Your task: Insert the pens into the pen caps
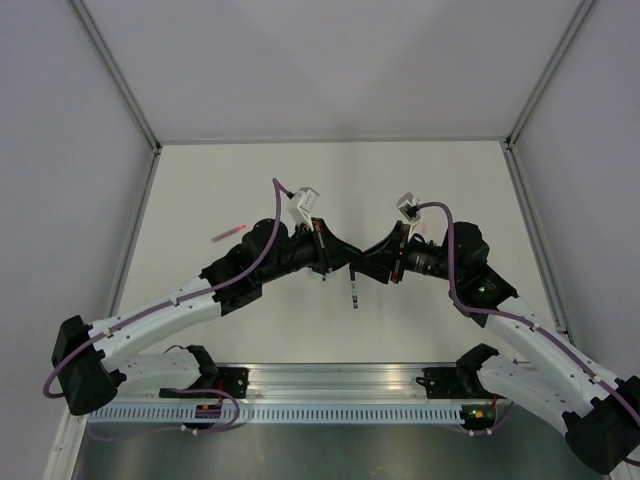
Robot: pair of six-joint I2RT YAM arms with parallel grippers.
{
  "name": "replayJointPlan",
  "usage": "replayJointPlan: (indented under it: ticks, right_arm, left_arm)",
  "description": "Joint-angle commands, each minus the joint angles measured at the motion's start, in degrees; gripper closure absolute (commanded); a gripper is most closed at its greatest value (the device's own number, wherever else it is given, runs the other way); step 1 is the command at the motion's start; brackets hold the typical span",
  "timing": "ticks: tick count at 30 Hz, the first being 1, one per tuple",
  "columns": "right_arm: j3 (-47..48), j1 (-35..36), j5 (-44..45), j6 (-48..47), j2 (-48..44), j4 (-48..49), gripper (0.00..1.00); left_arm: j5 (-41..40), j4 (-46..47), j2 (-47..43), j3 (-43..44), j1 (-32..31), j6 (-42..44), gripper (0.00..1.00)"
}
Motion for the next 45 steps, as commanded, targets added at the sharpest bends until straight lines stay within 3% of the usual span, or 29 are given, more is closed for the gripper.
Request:
replayJointPlan:
  ticks: [1,10,16,20,24,30,37,45]
  right_arm:
    - [-1.3,-0.4,2.9,-0.1,-1.0,5.1,0.63]
    - [-4.3,-0.3,2.7,-0.2,-0.1,3.6,0.6]
    - [-6.0,-0.2,13.7,-2.8,-5.0,-7.6,0.53]
    - [-7.2,-0.3,21.5,-2.5,-10.1,-15.7,0.51]
    - [-7.1,-0.2,26.1,-1.0,-15.1,-17.5,0.49]
    - [-7.6,-0.3,29.2,-0.1,-20.0,-18.4,0.48]
    - [-6.4,-0.3,29.3,-1.9,-19.6,-20.4,0.48]
    - [-6.3,-0.3,29.6,-2.5,-20.7,-21.7,0.47]
  left_arm:
    - [2.7,-3.4,1.2,2.6,-0.7,-2.2,0.98]
    - [-2.5,-6.2,3.4,4.3,-0.4,0.4,0.98]
    - [-9.7,-12.1,7.4,8.1,2.1,4.0,0.98]
    - [-15.1,-16.2,13.5,12.7,2.7,7.5,0.98]
    - [-16.3,-19.7,25.0,18.6,3.0,7.9,0.98]
    - [-18.2,-20.5,35.8,24.7,3.6,7.8,0.98]
    - [-18.3,-22.5,49.0,33.3,4.8,10.0,0.98]
    - [-19.7,-27.6,55.3,38.0,6.9,9.3,0.98]
